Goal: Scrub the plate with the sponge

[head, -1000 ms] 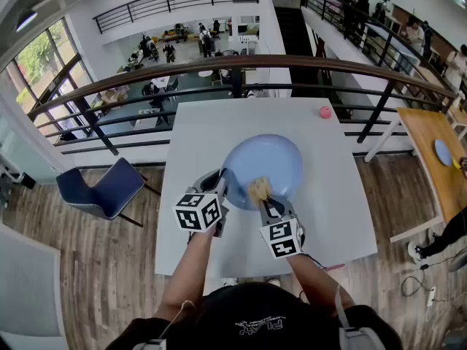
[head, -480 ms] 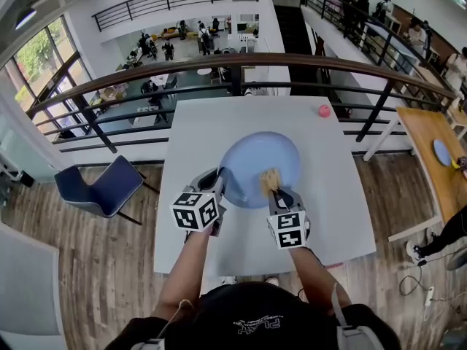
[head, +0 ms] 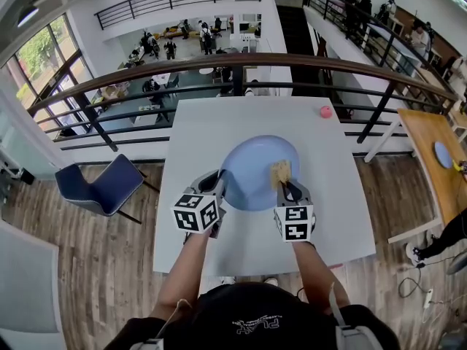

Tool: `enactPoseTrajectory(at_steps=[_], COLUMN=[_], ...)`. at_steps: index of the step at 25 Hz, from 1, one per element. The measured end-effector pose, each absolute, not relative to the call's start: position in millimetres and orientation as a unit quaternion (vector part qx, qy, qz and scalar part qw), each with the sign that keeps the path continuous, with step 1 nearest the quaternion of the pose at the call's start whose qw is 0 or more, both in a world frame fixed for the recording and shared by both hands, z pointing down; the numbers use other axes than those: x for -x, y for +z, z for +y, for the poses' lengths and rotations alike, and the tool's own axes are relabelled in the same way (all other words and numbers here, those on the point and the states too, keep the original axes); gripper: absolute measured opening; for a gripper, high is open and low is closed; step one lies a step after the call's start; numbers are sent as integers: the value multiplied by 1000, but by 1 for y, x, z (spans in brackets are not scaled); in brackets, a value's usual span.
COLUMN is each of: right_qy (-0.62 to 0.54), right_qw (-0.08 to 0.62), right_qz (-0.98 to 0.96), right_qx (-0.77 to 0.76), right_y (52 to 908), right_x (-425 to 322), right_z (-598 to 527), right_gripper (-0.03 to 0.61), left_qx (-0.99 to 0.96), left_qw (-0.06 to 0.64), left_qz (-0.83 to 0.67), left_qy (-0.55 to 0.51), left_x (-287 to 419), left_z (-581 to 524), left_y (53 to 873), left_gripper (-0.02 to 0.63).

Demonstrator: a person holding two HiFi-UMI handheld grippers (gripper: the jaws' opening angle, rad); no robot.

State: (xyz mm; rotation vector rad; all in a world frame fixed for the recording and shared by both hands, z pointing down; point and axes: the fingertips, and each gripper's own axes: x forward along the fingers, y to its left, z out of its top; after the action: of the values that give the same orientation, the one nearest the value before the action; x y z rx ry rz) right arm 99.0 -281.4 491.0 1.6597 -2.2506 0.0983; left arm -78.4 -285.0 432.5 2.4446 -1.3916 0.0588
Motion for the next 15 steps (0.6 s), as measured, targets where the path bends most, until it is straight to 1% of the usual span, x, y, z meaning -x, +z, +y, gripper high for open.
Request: enactPoseTrajectory(at_steps=[10, 15], right_qy=[34, 36], right_qw=[148, 145], right_qz=[-780, -785], right_qx=[-607, -601], right_y=[473, 471], right_x=[-116, -111], right_z=[-291, -288], right_gripper=[44, 44], left_qx=[-862, -856], left_qw=[161, 185], left_qz=[-480, -481], left_qy=[32, 28], left_x=[68, 72], left_z=[-283, -284], left_y=[435, 444], left_gripper=[29, 28])
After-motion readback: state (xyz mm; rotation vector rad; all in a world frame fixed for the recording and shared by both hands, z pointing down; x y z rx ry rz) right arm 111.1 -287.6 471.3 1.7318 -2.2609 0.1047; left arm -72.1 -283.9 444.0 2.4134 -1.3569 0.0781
